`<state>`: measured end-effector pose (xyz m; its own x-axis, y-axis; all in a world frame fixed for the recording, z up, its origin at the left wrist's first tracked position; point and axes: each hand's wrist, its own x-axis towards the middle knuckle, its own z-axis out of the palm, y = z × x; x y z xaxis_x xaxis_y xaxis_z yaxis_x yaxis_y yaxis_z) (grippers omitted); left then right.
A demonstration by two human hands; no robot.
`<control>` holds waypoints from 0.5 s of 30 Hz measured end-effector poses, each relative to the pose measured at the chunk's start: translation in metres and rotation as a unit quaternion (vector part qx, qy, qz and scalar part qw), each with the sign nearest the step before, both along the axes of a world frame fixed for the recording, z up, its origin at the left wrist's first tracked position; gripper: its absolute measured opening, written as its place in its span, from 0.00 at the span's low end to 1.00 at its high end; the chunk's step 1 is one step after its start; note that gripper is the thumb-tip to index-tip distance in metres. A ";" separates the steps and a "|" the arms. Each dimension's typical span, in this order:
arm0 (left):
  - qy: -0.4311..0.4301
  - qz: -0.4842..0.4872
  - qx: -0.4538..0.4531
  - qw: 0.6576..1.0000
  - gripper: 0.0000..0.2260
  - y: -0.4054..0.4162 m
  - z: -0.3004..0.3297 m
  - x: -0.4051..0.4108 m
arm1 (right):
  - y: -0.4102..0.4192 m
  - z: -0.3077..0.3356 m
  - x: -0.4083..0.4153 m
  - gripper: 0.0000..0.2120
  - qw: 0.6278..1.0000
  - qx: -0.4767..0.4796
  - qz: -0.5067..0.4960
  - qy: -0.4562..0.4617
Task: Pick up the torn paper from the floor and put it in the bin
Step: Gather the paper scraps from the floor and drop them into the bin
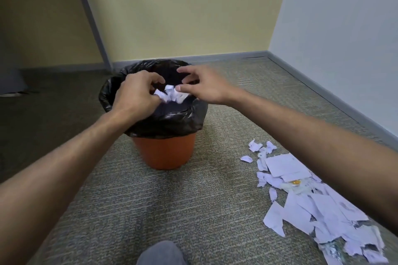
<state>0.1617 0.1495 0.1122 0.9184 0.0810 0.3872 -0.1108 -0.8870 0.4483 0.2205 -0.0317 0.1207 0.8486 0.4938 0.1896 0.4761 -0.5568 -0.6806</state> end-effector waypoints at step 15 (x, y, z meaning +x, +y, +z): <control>0.029 -0.239 0.096 0.966 0.11 -0.143 -0.109 -0.092 | -0.184 -0.094 -0.122 0.16 0.986 -0.102 -0.129 0.037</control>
